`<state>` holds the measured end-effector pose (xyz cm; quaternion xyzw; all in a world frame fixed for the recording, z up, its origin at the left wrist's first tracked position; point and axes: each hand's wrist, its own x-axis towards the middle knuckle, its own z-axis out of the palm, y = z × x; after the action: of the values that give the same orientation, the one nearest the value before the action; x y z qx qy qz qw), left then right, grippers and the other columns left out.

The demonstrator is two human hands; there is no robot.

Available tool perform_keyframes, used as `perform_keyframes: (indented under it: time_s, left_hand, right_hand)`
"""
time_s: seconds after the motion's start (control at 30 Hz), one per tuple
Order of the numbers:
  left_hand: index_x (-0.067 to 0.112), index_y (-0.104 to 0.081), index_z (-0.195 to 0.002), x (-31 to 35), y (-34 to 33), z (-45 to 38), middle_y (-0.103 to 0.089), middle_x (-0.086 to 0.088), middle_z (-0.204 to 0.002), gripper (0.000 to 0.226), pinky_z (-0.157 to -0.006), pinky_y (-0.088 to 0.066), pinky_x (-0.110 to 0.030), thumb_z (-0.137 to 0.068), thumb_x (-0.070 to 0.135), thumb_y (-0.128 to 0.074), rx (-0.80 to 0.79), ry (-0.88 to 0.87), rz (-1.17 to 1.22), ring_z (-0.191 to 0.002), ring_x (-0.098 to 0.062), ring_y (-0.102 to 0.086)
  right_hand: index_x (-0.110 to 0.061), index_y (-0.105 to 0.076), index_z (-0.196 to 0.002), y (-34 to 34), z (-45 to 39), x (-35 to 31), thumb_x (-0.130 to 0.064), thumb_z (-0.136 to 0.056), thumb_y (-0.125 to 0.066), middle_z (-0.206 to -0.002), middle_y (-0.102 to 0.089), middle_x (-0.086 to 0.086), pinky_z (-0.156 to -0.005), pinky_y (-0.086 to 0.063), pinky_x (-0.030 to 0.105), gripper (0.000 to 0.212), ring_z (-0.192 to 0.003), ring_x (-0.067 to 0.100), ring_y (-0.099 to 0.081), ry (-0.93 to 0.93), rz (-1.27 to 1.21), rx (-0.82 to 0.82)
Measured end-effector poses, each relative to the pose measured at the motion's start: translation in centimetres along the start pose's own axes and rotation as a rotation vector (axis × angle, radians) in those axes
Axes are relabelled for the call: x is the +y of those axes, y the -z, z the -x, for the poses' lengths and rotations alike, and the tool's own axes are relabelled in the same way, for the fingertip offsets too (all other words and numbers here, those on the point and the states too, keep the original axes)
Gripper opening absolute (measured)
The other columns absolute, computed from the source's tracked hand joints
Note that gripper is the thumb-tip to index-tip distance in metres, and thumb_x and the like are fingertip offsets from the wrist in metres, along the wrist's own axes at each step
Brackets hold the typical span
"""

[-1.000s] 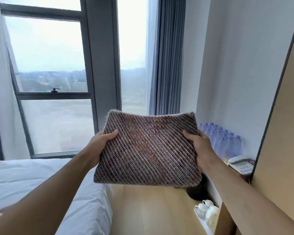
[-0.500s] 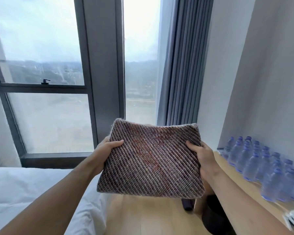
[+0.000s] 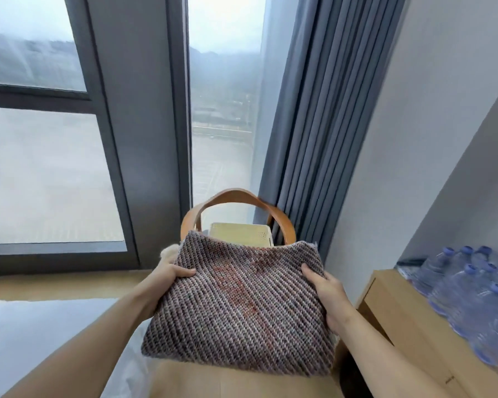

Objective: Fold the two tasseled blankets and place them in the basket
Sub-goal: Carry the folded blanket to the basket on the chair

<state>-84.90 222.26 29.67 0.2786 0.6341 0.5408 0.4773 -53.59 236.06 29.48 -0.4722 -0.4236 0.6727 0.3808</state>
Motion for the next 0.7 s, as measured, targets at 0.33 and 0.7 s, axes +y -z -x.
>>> perform_keyframes:
  time_s: [0.33, 0.7]
  left_hand:
    - [0.042, -0.052, -0.123, -0.3, -1.5, -21.4, -0.066, -0.011, -0.128, 0.06, -0.101, -0.051, -0.054, -0.092, -0.009, -0.05, -0.106, 0.229, 0.011, -0.113, -0.033, -0.068]
    - [0.037, -0.052, -0.128, -1.0, -7.0, -47.5, -0.069, -0.012, -0.125, 0.054, -0.101, -0.051, -0.053, -0.09, 0.0, -0.06, -0.059, 0.351, 0.008, -0.108, -0.031, -0.07]
  right_hand:
    - [-0.011, -0.069, -0.117, -1.9, -19.1, -1.4, -0.034, -0.083, -0.083, -0.107, -0.079, 0.011, -0.095, -0.058, 0.052, 0.043, -0.096, 0.031, -0.077, -0.084, 0.125, 0.149]
    - [-0.011, -0.07, -0.115, -0.9, -46.9, -3.7, -0.033, -0.081, -0.085, -0.103, -0.08, 0.01, -0.093, -0.059, 0.052, 0.043, -0.094, 0.031, -0.077, -0.134, 0.191, 0.198]
